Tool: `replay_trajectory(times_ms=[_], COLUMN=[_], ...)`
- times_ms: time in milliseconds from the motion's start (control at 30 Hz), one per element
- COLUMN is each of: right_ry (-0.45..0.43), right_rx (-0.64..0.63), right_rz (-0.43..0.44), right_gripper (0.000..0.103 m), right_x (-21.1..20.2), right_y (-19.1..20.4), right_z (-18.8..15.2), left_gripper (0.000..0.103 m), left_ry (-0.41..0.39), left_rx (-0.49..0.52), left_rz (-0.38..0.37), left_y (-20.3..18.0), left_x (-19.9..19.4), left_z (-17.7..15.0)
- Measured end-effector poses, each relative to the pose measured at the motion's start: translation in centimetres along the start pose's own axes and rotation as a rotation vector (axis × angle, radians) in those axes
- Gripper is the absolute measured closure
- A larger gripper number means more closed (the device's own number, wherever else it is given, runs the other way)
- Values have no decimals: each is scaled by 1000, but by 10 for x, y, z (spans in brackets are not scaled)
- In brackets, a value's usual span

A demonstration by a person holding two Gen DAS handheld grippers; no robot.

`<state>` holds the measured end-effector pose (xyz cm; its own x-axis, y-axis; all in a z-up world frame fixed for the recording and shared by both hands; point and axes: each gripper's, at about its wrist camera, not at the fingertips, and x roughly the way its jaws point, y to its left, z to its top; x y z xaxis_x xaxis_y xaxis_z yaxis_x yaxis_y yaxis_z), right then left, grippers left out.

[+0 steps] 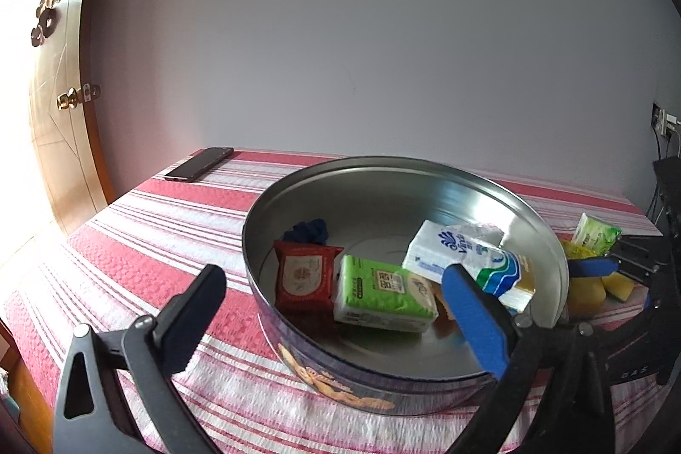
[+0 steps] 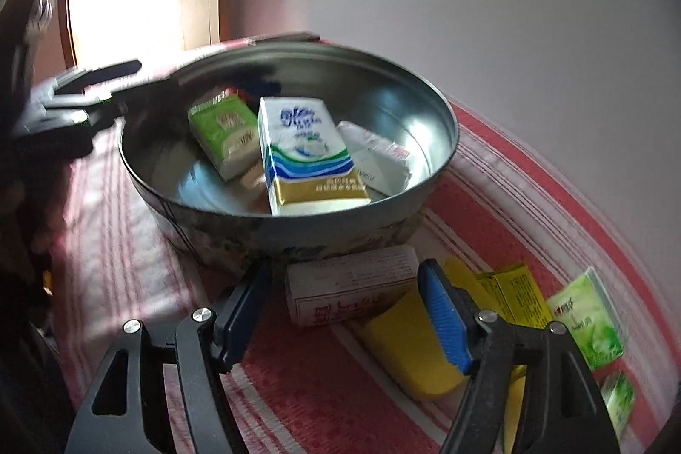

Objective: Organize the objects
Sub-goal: 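Move the left gripper to the large yellow sponge while the right approaches the white wrapped package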

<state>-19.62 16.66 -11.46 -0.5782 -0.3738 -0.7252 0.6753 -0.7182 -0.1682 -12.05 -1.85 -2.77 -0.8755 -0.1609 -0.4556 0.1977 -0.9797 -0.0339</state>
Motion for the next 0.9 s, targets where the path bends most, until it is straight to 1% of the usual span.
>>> replay_trajectory(times_ms=[67,167,267,433,533,567,600,733,900], right_ry=[5,21,20,19,-6,-10,-15,-33,-62], right_rx=[-12,-16,-34,-60,-45,-43,-43,-58,-26], right_rz=[-5,8,15,29,54,56,59,52,55], right_gripper=[24,23,19,19,22,28,32,32,32], right_x=[3,7,10,13,7,5,3,0,-7], right_y=[-1,-7,-9,-9,-7,-5,-3,11,17], right_z=[0,-1,0,2,-1,-2,-3,-5,-10], left_gripper=[0,0,0,0,0,0,0,0,0], left_ry=[1,12,20,24,33,34,34,29,28], left_rx=[-1,2,12,25,21,21,21,32,44], left_rz=[-2,-9,-10,-13,-13,-12,-10,-2,-3], left_y=[0,-1,-4,-9,-8,-9,-9,-12,-16], left_x=[0,1,2,2,3,3,3,1,-2], left_z=[-1,-3,-5,-8,-10,-10,-10,-10,-10])
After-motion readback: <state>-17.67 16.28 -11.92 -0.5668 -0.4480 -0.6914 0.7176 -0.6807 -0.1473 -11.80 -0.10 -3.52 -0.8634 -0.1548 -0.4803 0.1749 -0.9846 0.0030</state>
